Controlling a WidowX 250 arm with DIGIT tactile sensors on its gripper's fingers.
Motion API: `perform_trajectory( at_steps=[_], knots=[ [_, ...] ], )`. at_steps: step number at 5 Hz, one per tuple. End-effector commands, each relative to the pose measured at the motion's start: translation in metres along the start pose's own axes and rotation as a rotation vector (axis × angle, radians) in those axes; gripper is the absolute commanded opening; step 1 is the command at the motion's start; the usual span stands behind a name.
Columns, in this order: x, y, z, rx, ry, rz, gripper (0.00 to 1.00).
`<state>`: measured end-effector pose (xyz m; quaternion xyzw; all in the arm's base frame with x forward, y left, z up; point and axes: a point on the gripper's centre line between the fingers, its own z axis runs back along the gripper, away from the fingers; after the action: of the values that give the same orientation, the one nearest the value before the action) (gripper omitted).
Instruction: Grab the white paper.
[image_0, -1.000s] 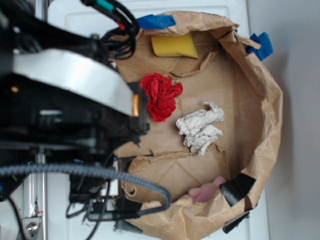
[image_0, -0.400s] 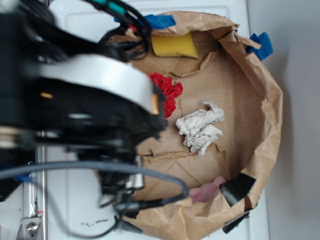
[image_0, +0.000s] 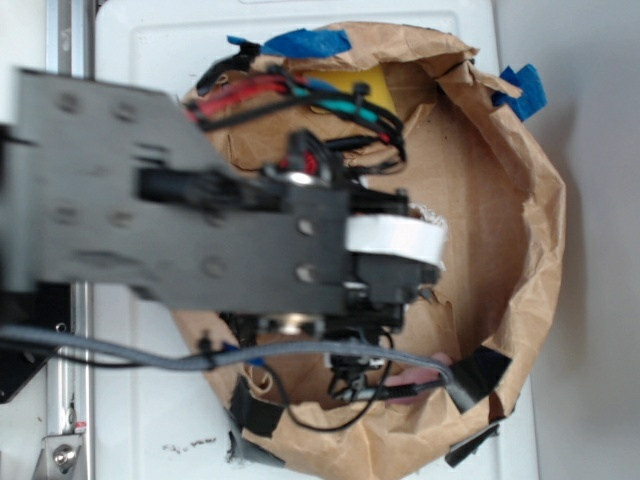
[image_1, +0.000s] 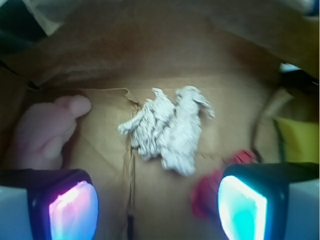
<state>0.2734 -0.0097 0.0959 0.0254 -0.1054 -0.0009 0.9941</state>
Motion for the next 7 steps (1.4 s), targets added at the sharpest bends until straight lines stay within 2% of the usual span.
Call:
perform_trajectory(
  at_steps=[1,2,3,4,6,7],
  knots=[
    [0.026,0.001,-0.025,0.03,-0.06,-0.057,1.0],
    [0.038,0.005,-0.051,0.05,-0.048,-0.051,1.0],
    [0.038,0.003,-0.059,0.066,-0.046,-0.055,1.0],
    [0.033,0.001,-0.056,0.081,-0.069,-0.057,0.0],
    [0.029,0.007,-0.032,0.062,-0.073,-0.03,0.0],
    [0.017,0.007,0.007,0.037,-0.096,0.013,0.0]
  ],
)
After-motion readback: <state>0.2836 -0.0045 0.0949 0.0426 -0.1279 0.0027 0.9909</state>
